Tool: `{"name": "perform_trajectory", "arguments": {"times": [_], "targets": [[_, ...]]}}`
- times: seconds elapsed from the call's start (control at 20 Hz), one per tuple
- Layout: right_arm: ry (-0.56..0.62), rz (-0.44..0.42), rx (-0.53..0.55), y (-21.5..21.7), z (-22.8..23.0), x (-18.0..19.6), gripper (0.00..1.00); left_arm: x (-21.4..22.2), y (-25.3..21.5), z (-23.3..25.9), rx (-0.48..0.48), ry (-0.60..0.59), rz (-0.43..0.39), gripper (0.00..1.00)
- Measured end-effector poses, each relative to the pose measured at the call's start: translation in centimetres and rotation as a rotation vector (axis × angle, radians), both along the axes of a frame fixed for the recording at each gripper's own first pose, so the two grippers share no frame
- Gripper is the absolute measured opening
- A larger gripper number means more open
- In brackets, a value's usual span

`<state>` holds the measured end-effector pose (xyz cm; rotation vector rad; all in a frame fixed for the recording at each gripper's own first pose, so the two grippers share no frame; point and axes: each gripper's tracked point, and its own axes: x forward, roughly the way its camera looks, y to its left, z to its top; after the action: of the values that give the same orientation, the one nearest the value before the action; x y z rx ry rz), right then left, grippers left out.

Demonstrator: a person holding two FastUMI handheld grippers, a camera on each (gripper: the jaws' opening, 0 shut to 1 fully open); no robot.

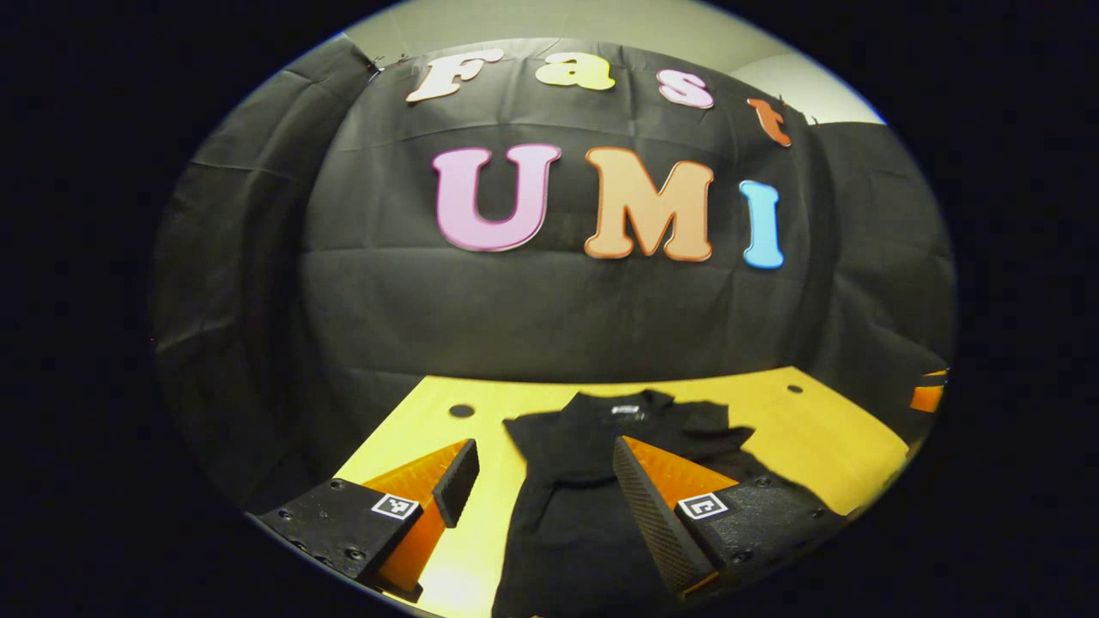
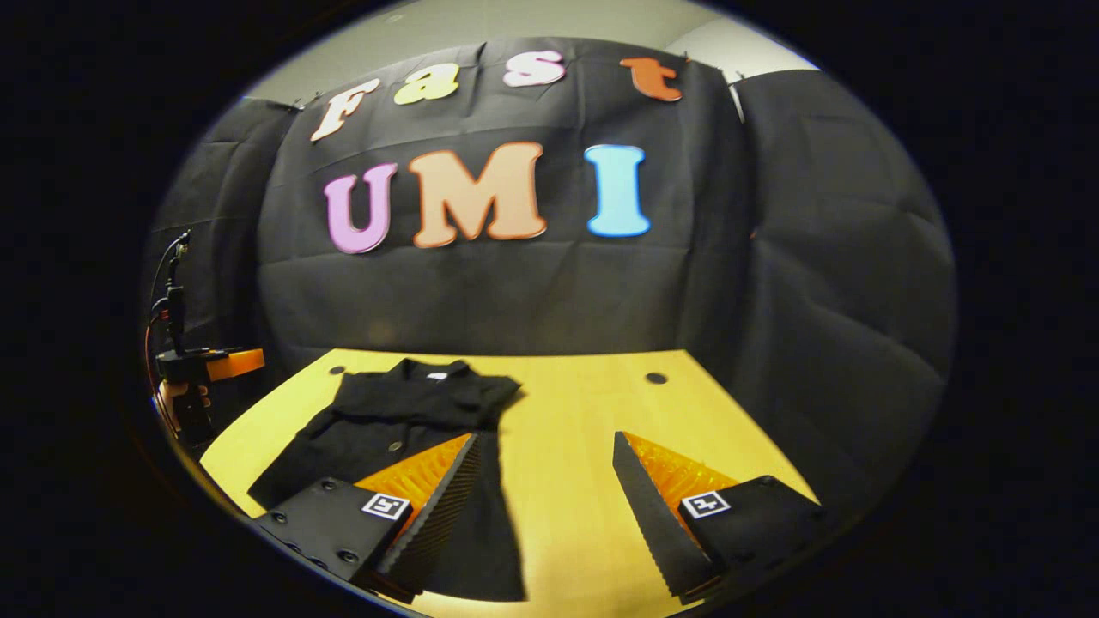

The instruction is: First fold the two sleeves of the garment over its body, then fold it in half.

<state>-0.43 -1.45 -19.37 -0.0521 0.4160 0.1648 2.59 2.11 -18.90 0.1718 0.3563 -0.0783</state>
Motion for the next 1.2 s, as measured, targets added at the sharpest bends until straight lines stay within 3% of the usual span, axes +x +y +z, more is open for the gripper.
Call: {"name": "perform_trajectory", "arguments": {"times": [0.3,0.55,0.85,1.05,1.2], "targets": [[0.169,0.116,-0.030,3.2,-6.5,-2.9,0.99,-9.1,3.4,-4.8,0.025,0.155,0.093,0.94],[0.314,0.138,-0.059,3.6,-10.8,-5.3,1.00,-14.0,3.1,-11.0,0.038,0.373,0.082,0.95],[0.488,0.140,-0.130,2.9,-16.4,-7.7,0.99,-17.7,3.2,-16.2,0.008,0.574,0.121,0.96],[0.539,0.131,-0.171,2.2,-18.6,-8.7,1.00,-18.3,4.3,-17.9,0.004,0.619,0.158,0.95],[0.586,0.136,-0.180,2.0,-20.0,-9.8,1.00,-18.9,4.6,-18.2,0.053,0.631,0.127,0.93]]}}
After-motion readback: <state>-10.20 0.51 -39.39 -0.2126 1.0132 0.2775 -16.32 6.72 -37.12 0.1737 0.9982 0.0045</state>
